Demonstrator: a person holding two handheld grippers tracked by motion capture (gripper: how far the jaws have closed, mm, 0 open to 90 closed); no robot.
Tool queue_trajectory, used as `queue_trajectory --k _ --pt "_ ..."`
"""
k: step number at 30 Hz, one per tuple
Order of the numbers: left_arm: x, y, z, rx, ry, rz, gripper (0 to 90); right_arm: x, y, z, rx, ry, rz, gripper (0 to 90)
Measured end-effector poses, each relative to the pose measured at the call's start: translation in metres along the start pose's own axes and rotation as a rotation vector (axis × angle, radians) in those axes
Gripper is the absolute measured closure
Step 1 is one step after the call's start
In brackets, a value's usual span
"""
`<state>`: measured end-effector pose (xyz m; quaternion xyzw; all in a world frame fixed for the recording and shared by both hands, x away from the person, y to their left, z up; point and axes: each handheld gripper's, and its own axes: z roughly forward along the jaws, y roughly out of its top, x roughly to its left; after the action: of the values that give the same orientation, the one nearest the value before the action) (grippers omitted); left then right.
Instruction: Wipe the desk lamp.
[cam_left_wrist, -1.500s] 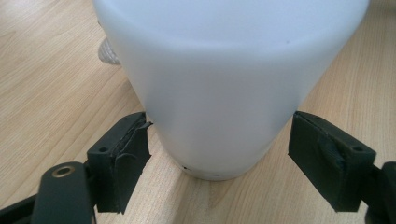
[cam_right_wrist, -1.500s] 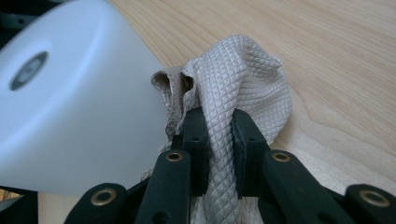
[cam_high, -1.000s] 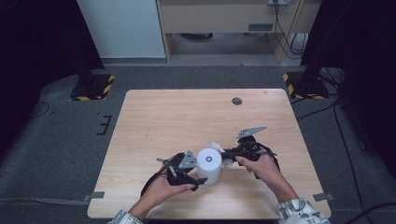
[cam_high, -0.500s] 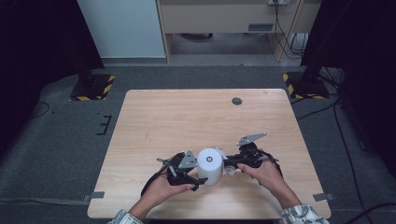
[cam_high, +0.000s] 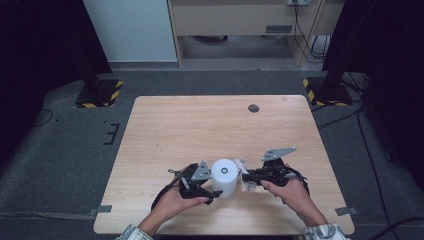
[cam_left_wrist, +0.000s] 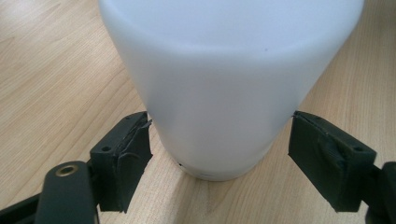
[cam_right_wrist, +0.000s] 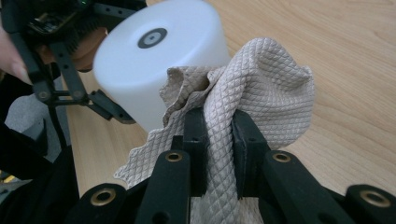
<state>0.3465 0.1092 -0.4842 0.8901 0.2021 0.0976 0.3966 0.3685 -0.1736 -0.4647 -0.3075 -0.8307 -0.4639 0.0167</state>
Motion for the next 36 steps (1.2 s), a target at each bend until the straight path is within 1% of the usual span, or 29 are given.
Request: queue_trajectory --k 7,10,12,13,15,17,18,20,23,26,28,31,34,36 --pt "0.000 0.000 -0.001 -0.006 -0.002 -0.002 21.0 0.003 0.005 -0.009 -0.055 0.010 -0.009 78.2" --pt "0.001 -0.001 0.000 -0.003 -0.007 -0.002 21.1 0.004 0.004 -0.010 -0.052 0.014 -0.020 78.3" --pt "0.001 -0.001 0.000 -0.002 -0.008 -0.002 20.9 0.005 0.001 -0.008 -0.033 0.012 -0.027 78.3" --pt "0.001 -0.001 0.000 -0.002 -0.008 -0.002 20.9 0.004 -0.002 -0.005 -0.012 0.006 -0.034 78.3" --pt "0.001 -0.001 0.000 -0.005 -0.007 -0.001 20.9 0.004 -0.005 -0.001 0.009 0.000 -0.035 78.3" --pt "0.001 -0.001 -0.001 -0.004 -0.006 -0.002 20.1 0.005 -0.010 0.007 0.048 -0.007 -0.046 78.3" --pt "0.002 -0.001 -0.001 -0.003 -0.005 -0.002 20.1 0.005 -0.010 0.007 0.048 -0.007 -0.046 78.3" --pt "0.002 -0.001 -0.001 -0.002 -0.005 -0.004 19.5 0.006 -0.011 0.012 0.071 -0.018 -0.059 78.3" --pt "0.003 -0.001 -0.001 -0.003 -0.006 -0.004 19.4 0.009 -0.014 0.016 0.110 -0.043 -0.094 78.3" --pt "0.003 -0.002 -0.001 -0.005 -0.007 -0.005 19.5 0.012 -0.015 0.016 0.127 -0.050 -0.113 78.3" --pt "0.003 -0.002 -0.001 -0.005 -0.005 -0.005 19.5 0.015 -0.013 0.012 0.109 -0.042 -0.125 78.3" --pt "0.005 -0.002 -0.001 -0.003 -0.004 -0.003 19.4 0.021 -0.010 0.004 0.078 -0.016 -0.142 78.3" --pt "0.005 -0.002 -0.001 -0.007 -0.008 -0.002 19.0 0.028 -0.007 -0.003 0.043 0.026 -0.161 78.3" --pt "0.006 -0.003 -0.001 -0.014 -0.021 -0.001 18.0 0.032 -0.006 -0.004 0.037 0.056 -0.177 78.4"
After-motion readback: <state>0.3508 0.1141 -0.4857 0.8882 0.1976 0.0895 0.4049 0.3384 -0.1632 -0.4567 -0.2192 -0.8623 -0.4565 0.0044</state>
